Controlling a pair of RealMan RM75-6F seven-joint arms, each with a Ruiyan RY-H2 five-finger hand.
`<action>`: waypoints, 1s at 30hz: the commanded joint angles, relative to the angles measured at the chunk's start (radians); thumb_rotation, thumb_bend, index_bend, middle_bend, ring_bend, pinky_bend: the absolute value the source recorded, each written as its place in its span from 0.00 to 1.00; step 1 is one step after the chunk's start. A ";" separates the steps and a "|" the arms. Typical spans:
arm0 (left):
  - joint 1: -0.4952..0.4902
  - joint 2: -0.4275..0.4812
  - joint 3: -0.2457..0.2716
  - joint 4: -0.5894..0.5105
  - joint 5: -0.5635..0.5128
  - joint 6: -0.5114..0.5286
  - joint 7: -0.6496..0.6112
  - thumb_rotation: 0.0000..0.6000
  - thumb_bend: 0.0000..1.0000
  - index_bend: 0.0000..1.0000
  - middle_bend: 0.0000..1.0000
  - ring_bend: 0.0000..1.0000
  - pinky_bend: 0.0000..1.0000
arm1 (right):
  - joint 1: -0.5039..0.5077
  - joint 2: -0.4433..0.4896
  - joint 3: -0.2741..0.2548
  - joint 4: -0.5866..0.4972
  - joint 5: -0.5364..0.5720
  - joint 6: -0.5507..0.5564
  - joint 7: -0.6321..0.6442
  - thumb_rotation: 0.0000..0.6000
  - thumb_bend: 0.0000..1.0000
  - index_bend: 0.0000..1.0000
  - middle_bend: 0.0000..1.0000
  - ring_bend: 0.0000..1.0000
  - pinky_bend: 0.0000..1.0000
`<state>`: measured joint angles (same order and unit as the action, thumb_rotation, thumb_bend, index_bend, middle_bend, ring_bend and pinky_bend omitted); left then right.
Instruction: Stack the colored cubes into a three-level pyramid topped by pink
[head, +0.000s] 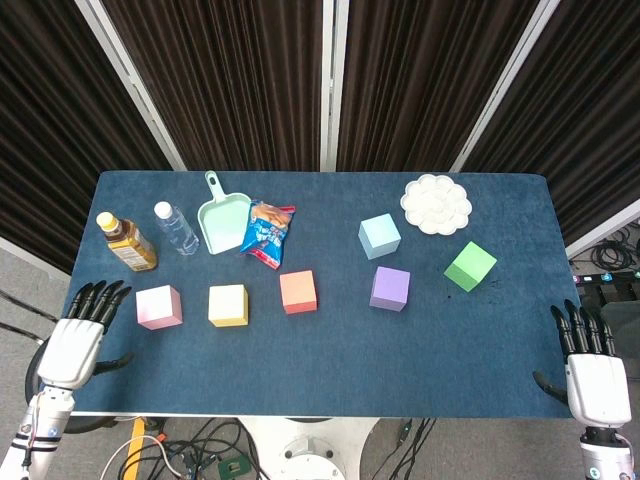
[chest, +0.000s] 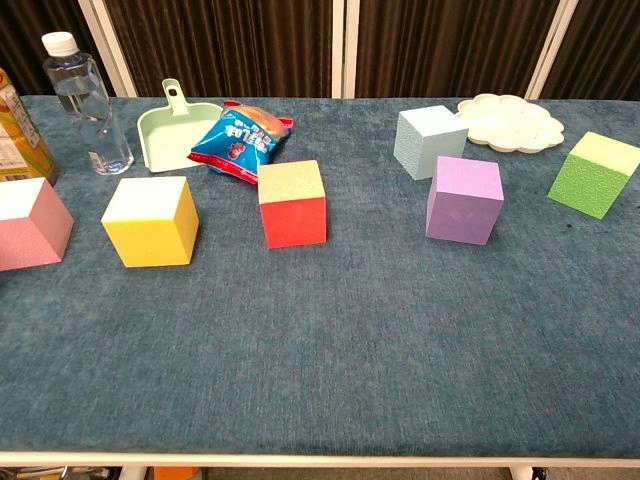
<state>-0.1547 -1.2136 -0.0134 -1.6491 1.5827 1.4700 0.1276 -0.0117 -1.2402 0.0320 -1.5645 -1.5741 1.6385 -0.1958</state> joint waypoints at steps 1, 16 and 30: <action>0.006 -0.013 -0.006 0.012 0.000 0.014 0.000 1.00 0.01 0.08 0.06 0.00 0.06 | 0.001 0.003 0.002 -0.007 0.000 -0.004 -0.003 1.00 0.03 0.00 0.00 0.00 0.00; -0.014 -0.016 0.000 -0.026 0.003 -0.026 -0.003 1.00 0.01 0.08 0.06 0.00 0.06 | 0.017 0.030 0.013 -0.046 -0.003 -0.034 0.008 1.00 0.03 0.00 0.00 0.00 0.00; -0.130 -0.098 -0.056 -0.155 -0.068 -0.188 0.124 1.00 0.00 0.08 0.08 0.00 0.06 | 0.058 0.087 0.031 -0.128 -0.022 -0.077 -0.002 1.00 0.02 0.00 0.00 0.00 0.00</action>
<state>-0.2624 -1.2924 -0.0488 -1.7845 1.5413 1.3071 0.2235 0.0462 -1.1540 0.0622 -1.6919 -1.5953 1.5621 -0.1977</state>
